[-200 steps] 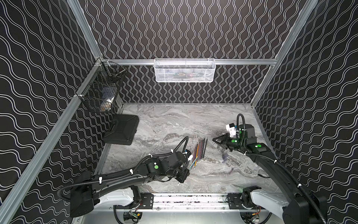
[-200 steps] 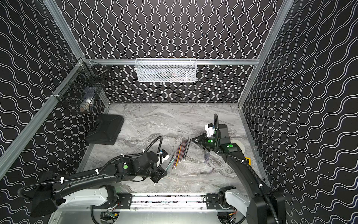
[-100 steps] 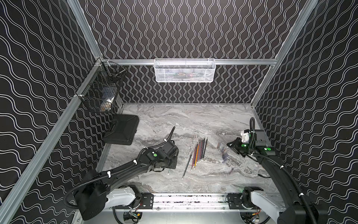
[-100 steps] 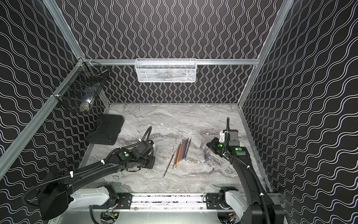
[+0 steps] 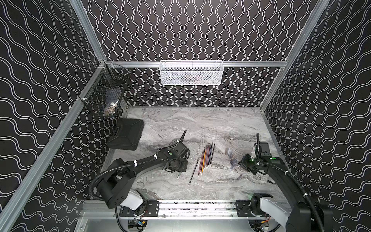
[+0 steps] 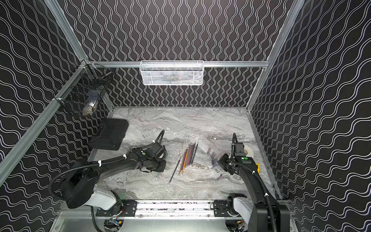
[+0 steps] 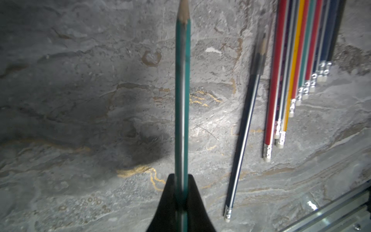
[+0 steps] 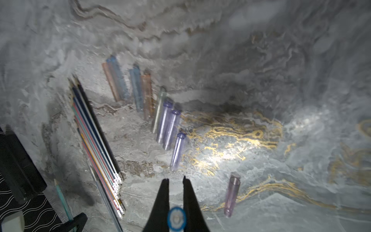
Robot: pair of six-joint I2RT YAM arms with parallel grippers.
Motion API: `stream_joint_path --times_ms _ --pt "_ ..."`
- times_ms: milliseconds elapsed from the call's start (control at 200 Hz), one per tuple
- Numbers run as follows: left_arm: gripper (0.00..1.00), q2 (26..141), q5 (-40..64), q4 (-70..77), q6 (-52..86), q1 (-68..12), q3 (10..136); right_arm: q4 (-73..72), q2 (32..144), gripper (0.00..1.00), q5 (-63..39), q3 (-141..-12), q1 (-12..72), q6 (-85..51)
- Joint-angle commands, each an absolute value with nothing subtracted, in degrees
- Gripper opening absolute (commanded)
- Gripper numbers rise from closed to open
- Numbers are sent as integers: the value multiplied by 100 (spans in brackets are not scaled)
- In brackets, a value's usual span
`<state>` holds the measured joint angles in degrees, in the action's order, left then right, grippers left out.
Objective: Remove the protective cover of the pencils
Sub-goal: Place the pencil at the center of the board, then place the protective sleeve at the center of the board.
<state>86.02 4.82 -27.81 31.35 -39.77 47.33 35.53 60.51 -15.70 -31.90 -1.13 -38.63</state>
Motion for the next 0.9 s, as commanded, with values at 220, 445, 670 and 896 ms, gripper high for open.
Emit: stream_joint_path --times_ms 220,445,670,896 --pt "8 8868 734 -2729 2918 -3973 4805 2819 6394 2 -1941 -2631 -105 -4420" --pt "23 8856 686 -2759 2944 -3973 4849 2847 6467 5 -1825 -2658 -105 -4399" --pt "25 8803 586 -2870 2944 -3998 4976 2883 6410 20 -1784 -2673 -104 -4366" --pt "26 8596 322 -3245 3096 -4602 5454 2796 6414 26 -1853 -2592 -105 -4378"
